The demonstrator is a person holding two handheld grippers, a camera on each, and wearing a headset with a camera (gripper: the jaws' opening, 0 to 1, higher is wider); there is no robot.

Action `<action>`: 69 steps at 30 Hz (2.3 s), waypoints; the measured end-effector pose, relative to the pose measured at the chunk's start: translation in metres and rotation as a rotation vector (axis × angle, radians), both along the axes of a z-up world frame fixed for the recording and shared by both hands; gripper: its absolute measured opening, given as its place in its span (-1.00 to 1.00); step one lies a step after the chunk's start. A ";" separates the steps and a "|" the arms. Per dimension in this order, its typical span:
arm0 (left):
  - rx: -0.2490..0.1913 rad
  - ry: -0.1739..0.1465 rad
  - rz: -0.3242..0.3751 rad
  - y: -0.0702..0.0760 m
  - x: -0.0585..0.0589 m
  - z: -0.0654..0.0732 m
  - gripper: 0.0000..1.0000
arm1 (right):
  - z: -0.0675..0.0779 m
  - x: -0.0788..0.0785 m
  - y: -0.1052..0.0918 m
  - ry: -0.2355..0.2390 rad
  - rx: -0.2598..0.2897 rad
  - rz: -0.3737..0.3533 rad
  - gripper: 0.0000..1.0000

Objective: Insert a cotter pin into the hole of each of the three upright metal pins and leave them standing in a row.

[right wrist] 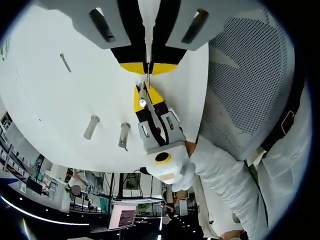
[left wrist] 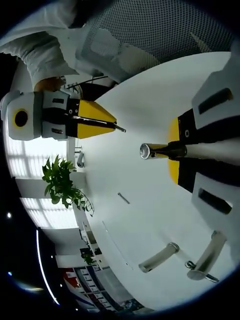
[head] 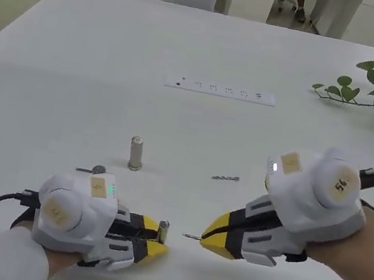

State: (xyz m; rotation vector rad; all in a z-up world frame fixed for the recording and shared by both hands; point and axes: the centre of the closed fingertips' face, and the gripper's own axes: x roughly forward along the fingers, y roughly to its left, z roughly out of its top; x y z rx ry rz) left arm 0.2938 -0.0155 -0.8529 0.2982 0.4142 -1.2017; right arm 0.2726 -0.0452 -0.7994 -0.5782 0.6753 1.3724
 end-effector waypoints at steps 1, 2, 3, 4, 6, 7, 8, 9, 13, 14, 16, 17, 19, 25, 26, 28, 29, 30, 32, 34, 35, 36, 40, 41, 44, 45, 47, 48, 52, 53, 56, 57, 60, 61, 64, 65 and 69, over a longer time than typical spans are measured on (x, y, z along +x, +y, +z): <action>-0.001 -0.002 0.000 0.000 0.000 0.000 -0.85 | -0.001 0.002 0.000 0.001 -0.002 -0.002 -0.92; -0.005 -0.002 -0.001 0.000 0.000 0.000 -0.85 | -0.001 0.002 0.001 0.000 -0.002 -0.003 -0.92; -0.013 0.002 0.002 0.000 0.000 0.000 -0.85 | -0.002 0.004 0.001 0.000 -0.003 -0.005 -0.92; -0.018 0.005 0.005 0.000 0.000 0.000 -0.86 | -0.002 0.005 0.002 -0.002 -0.006 -0.008 -0.92; -0.022 0.001 0.002 0.000 0.000 0.001 -0.86 | -0.003 0.006 0.003 -0.002 -0.009 -0.010 -0.92; -0.022 0.002 0.002 0.000 0.000 0.001 -0.86 | -0.003 0.007 0.004 -0.002 -0.010 -0.010 -0.92; -0.022 0.001 0.000 0.000 0.000 0.001 -0.86 | -0.004 0.008 0.005 -0.005 -0.012 -0.010 -0.92; -0.022 0.001 -0.001 0.000 0.000 0.000 -0.86 | -0.004 0.008 0.005 -0.006 -0.014 -0.009 -0.92; -0.024 0.004 0.002 -0.001 0.000 0.000 -0.87 | -0.006 0.009 0.009 -0.006 -0.017 0.001 -0.92; -0.024 0.005 0.003 -0.001 0.000 0.000 -0.87 | -0.006 0.009 0.010 -0.006 -0.017 0.002 -0.92; -0.025 0.008 0.005 -0.001 0.000 0.000 -0.87 | -0.006 0.009 0.011 -0.005 -0.017 0.006 -0.92; -0.025 0.009 0.006 -0.001 0.000 0.000 -0.87 | -0.007 0.009 0.012 -0.005 -0.018 0.008 -0.92; -0.026 0.010 0.007 -0.001 0.000 0.000 -0.87 | -0.007 0.009 0.013 -0.004 -0.019 0.011 -0.92; -0.025 0.011 0.008 -0.001 0.000 0.000 -0.87 | -0.008 0.009 0.015 -0.006 -0.022 0.018 -0.92; -0.026 0.012 0.009 -0.001 0.000 0.000 -0.87 | -0.008 0.009 0.015 -0.004 -0.021 0.019 -0.92; -0.025 0.012 0.008 -0.001 0.000 0.000 -0.87 | -0.008 0.010 0.016 -0.006 -0.023 0.022 -0.92; -0.025 0.012 0.008 -0.001 0.000 0.000 -0.87 | -0.009 0.009 0.016 -0.004 -0.023 0.023 -0.92; -0.024 0.011 0.008 -0.001 0.001 0.000 -0.87 | -0.009 0.010 0.016 -0.005 -0.023 0.024 -0.92; -0.023 0.010 0.007 -0.001 0.001 0.000 -0.87 | -0.009 0.010 0.017 -0.005 -0.024 0.025 -0.92; -0.024 0.010 0.008 -0.001 0.001 0.000 -0.87 | -0.010 0.011 0.017 -0.005 -0.025 0.026 -0.92; -0.024 0.010 0.008 -0.001 0.001 0.000 -0.87 | -0.010 0.011 0.017 -0.004 -0.024 0.027 -0.92; -0.024 0.010 0.008 -0.001 0.001 0.000 -0.87 | -0.010 0.011 0.018 -0.001 -0.022 0.027 -0.92; -0.025 0.011 0.009 -0.001 0.001 0.001 -0.87 | -0.011 0.010 0.020 -0.003 -0.023 0.035 -0.92; -0.025 0.011 0.009 -0.001 0.001 0.000 -0.87 | -0.011 0.010 0.020 -0.002 -0.022 0.035 -0.92; -0.026 0.011 0.010 -0.001 0.000 0.001 -0.87 | -0.012 0.011 0.023 0.000 -0.022 0.038 -0.92; -0.026 0.011 0.010 -0.001 0.000 0.001 -0.87 | -0.013 0.011 0.023 0.001 -0.021 0.039 -0.92; -0.027 0.011 0.009 -0.002 0.000 0.001 -0.87 | -0.014 0.011 0.026 0.001 -0.021 0.044 -0.92; -0.026 0.011 0.009 -0.002 0.000 0.001 -0.87 | -0.014 0.011 0.027 0.001 -0.022 0.047 -0.92; -0.029 0.015 0.016 -0.001 0.001 0.001 -0.87 | -0.013 0.014 0.030 -0.003 -0.024 0.062 -0.92; -0.028 0.015 0.017 -0.001 0.001 0.000 -0.87 | -0.013 0.014 0.030 -0.003 -0.025 0.066 -0.92; -0.029 0.015 0.017 -0.001 0.001 0.000 -0.87 | -0.013 0.013 0.030 -0.002 -0.028 0.083 -0.92; -0.029 0.015 0.017 -0.001 0.001 0.000 -0.87 | -0.013 0.013 0.030 0.000 -0.026 0.088 -0.92; -0.031 0.016 0.015 -0.001 0.002 0.001 -0.87 | -0.012 0.013 0.030 0.003 -0.017 0.095 -0.92; -0.031 0.016 0.016 -0.001 0.002 0.001 -0.87 | -0.012 0.013 0.030 0.005 -0.015 0.098 -0.92; -0.032 0.017 0.016 -0.001 0.003 0.000 -0.88 | -0.012 0.013 0.029 0.011 -0.009 0.104 -0.92; -0.033 0.017 0.016 -0.001 0.002 0.000 -0.88 | -0.012 0.013 0.029 0.016 -0.005 0.106 -0.92; -0.033 0.016 0.013 -0.001 0.002 0.000 -0.88 | -0.012 0.013 0.029 0.037 0.025 0.120 -0.92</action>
